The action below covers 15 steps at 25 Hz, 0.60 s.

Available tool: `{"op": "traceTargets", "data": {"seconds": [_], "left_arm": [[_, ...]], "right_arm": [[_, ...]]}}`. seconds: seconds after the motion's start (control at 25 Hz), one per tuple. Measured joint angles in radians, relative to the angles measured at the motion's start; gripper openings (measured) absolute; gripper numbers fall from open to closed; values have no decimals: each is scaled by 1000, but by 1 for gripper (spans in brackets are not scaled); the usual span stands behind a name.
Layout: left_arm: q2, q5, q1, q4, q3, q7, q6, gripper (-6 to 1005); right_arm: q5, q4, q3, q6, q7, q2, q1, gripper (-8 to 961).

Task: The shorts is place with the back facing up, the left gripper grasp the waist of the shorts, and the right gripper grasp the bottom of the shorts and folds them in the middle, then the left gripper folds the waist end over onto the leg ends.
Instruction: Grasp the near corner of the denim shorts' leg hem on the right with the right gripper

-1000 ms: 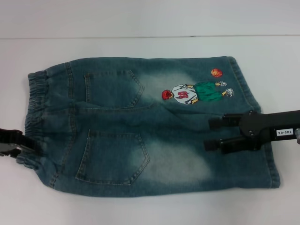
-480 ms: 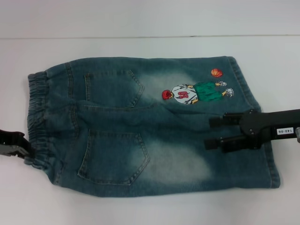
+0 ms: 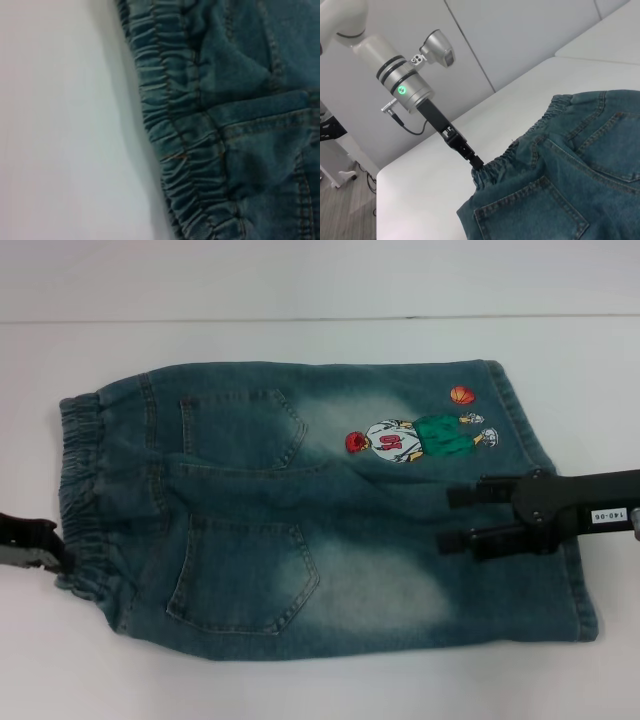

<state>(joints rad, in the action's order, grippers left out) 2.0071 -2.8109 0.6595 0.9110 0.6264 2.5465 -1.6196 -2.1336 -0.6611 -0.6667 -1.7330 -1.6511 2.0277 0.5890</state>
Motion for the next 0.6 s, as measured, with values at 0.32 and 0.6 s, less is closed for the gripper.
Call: {"op": "traceTargets", "data": {"seconds": [0.32,0.6], "left_arm": [[-1,79,-6,76,-9,-35,-22,17],[-6,97,24,80,1,-49,-30,17]], "right_arm": [[0,-28,70,18,-136,-16,4,941],[-87,-181,57,-54,-353,-51,25,942]]}}
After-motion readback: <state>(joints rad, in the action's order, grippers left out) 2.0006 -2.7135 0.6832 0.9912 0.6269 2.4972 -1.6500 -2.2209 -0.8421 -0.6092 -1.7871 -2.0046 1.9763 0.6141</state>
